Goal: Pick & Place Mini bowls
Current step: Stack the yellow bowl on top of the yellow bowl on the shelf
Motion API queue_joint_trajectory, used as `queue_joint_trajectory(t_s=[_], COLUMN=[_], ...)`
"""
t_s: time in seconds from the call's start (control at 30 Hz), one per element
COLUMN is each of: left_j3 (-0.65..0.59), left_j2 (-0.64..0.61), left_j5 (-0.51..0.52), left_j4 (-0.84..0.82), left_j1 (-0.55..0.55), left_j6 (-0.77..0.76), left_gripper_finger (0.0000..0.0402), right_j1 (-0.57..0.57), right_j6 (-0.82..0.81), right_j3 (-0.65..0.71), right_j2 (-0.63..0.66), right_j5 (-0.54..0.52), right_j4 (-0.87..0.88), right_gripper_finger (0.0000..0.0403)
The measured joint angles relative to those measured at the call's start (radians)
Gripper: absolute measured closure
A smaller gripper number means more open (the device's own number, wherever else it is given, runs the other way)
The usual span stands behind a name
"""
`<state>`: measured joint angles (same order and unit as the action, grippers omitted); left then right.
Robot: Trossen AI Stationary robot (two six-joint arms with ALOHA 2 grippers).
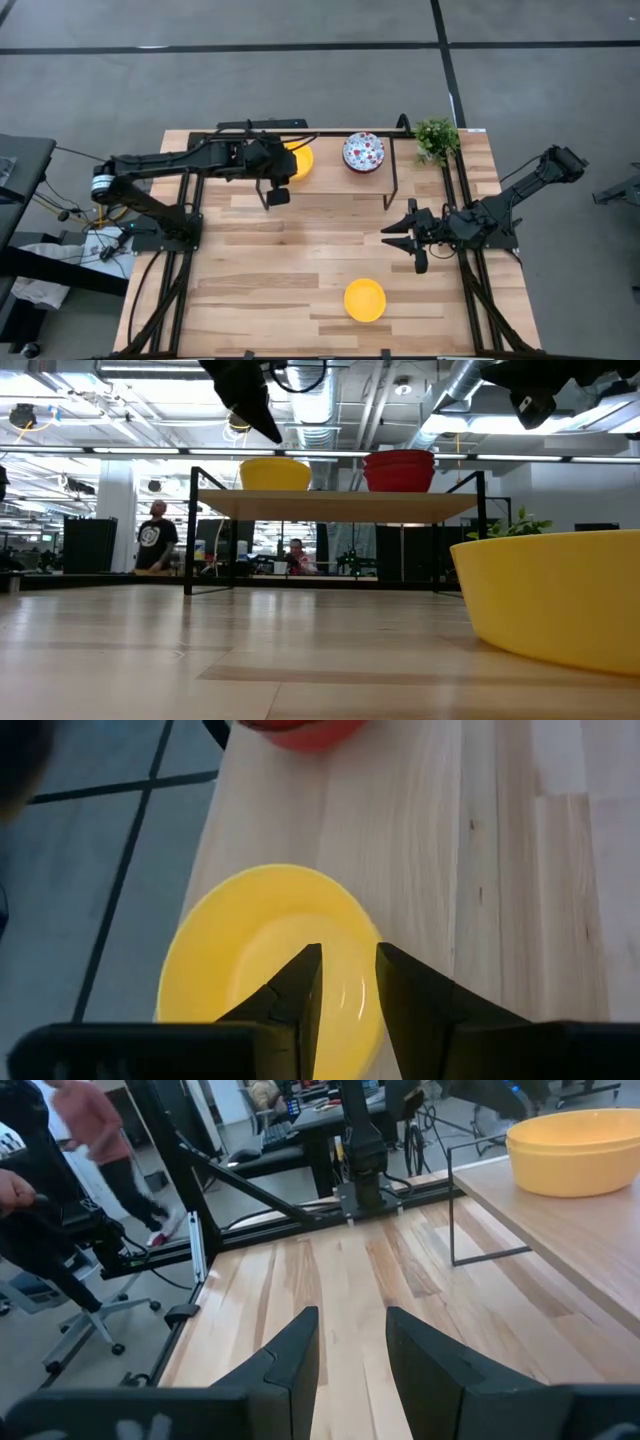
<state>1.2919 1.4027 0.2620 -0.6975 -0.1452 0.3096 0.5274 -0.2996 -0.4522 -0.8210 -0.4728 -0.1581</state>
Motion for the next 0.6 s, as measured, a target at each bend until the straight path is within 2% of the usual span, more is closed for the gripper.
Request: queue_joint_trajectory(t_s=[0.17,0.33,0.6], left_j3=[0.000,0.000,0.000], left_j2=[-0.035,-0.106,-0.236], left_j5=[-0.020,-0.112,-0.248], left_j4=[0.018,0.020,0.024], left_j1=[0.029,0.068,0.124], left_j6=[0.000,-0.032,-0.174], left_gripper_finger=[0.0305,0.0305,0.0305], right_j1=[0.000,0.000,0.000], right_j6=[-0.008,-0.044,-0.093], right_j3=[0.000,0.000,0.000], right_j2=[0.000,0.000,0.000], right_j5=[0.000,0.000,0.000], right_j4=[-0.009,-0.054,-0.232], right_gripper_finger=[0.0294,0.0294,0.0294])
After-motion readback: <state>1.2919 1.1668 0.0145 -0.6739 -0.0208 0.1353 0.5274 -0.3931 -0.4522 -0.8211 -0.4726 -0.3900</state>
